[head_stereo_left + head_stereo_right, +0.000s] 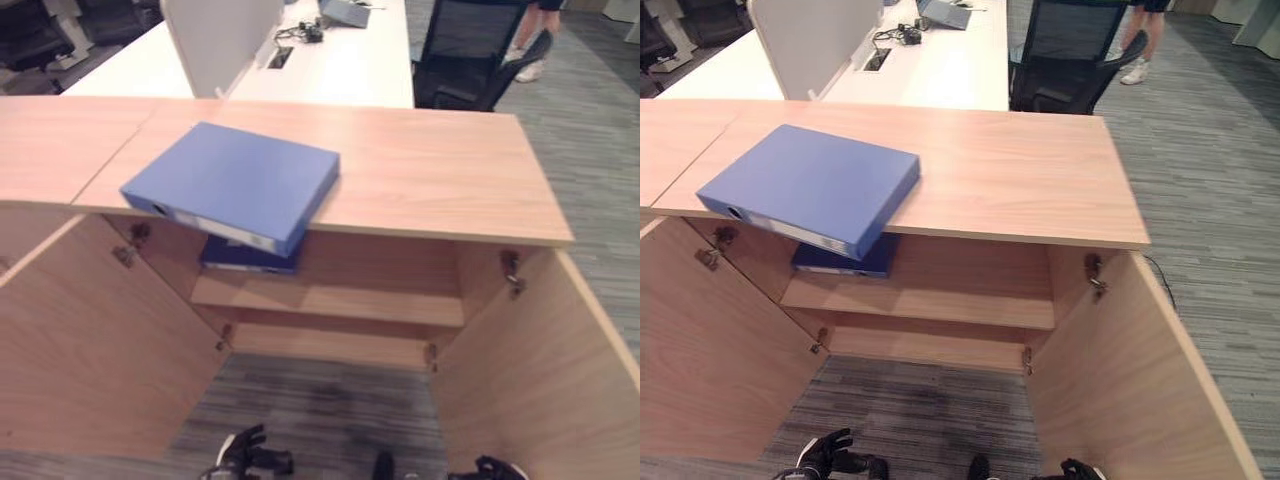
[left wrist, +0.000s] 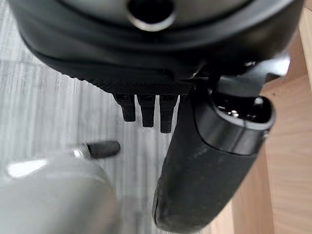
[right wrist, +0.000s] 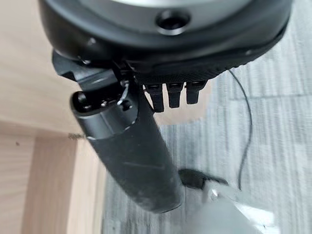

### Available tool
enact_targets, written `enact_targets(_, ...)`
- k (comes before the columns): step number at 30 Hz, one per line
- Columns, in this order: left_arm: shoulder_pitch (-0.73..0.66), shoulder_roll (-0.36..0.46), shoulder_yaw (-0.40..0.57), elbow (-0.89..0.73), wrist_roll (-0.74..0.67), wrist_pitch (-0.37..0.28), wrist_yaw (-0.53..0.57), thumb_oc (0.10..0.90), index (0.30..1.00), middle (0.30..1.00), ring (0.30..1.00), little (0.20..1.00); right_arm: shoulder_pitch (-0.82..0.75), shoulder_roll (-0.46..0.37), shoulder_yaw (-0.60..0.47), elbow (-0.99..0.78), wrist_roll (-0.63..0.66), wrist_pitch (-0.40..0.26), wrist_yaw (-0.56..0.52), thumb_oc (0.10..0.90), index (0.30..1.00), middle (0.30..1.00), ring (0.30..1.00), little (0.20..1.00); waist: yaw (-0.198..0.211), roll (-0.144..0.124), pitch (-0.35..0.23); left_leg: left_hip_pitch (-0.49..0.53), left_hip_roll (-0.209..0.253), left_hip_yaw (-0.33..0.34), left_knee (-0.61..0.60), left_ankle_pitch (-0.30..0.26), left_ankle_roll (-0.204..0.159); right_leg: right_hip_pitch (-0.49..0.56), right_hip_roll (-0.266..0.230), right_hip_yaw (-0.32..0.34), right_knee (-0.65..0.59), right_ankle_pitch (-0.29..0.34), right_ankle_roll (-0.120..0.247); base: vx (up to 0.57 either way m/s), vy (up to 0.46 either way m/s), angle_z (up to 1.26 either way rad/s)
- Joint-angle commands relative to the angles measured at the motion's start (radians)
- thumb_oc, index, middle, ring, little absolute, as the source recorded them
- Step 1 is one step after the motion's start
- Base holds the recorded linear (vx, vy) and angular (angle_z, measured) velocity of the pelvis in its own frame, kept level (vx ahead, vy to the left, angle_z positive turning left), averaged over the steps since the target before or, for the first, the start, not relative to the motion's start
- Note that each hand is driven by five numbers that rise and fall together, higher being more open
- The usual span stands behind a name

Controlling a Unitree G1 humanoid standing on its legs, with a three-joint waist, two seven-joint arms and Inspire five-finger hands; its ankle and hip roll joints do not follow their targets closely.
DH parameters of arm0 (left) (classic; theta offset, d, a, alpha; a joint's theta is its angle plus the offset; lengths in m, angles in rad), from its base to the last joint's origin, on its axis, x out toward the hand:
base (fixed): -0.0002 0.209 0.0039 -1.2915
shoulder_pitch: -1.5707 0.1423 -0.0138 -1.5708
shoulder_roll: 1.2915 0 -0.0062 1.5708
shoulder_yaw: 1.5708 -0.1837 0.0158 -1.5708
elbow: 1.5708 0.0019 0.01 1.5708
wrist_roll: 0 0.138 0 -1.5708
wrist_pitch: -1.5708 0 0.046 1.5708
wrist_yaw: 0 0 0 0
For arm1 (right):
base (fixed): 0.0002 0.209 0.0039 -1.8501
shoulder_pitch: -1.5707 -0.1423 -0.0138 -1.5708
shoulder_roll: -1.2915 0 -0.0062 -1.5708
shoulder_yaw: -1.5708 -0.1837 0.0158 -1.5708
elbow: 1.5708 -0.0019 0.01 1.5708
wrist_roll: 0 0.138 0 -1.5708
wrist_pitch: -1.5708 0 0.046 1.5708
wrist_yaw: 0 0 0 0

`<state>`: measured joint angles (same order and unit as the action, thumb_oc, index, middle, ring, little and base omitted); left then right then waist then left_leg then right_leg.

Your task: Put the empty folder in the office cabinet

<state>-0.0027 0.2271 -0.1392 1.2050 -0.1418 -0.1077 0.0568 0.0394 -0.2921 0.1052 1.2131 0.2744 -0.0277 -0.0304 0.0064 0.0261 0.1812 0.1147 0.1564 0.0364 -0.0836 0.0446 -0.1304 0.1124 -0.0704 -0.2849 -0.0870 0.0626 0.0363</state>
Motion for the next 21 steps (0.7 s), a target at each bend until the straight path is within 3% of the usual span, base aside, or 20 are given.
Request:
enact_targets(1, -0.012, 0.067, 0.001, 0.025, 0.020, -0.015, 0.019, 0.800, 0.900, 0.900, 0.900, 0.900, -0.041, -0.003, 0.013, -0.002, -0.021, -0.019, -0.008, 0.800, 0.900, 0.900, 0.900, 0.900, 0.037, -0.017, -0.029, 0.068, 0.016, 0.005, 0.008, -0.104, -0.002, 0.028, -0.098, 0.076, 0.028, -0.086, 0.114, 0.00, 0.124, -0.11)
enact_targets(16, -0.018, 0.083, 0.014, 0.029, 0.025, -0.017, 0.025, 0.800, 0.900, 0.900, 0.900, 0.900, -0.054, 0.018, 0.038, -0.014, -0.049, -0.010, -0.001, 0.800, 0.900, 0.900, 0.900, 0.900, 0.061, -0.054, -0.041, 0.071, -0.044, 0.003, -0.004, -0.133, 0.044, 0.012, -0.160, 0.079, 0.059, -0.065, 0.156, -0.01, 0.087, -0.02)
enact_targets(21, -0.019, 0.083, 0.007, 0.025, 0.034, -0.021, 0.028, 0.800, 0.900, 0.900, 0.900, 0.900, -0.054, 0.021, 0.046, -0.013, -0.056, -0.008, 0.001, 0.800, 0.900, 0.900, 0.900, 0.900, 0.066, -0.055, -0.041, 0.079, -0.053, 0.003, -0.004, -0.140, 0.050, 0.017, -0.172, 0.080, 0.060, -0.059, 0.162, 0.00, 0.012, 0.00)
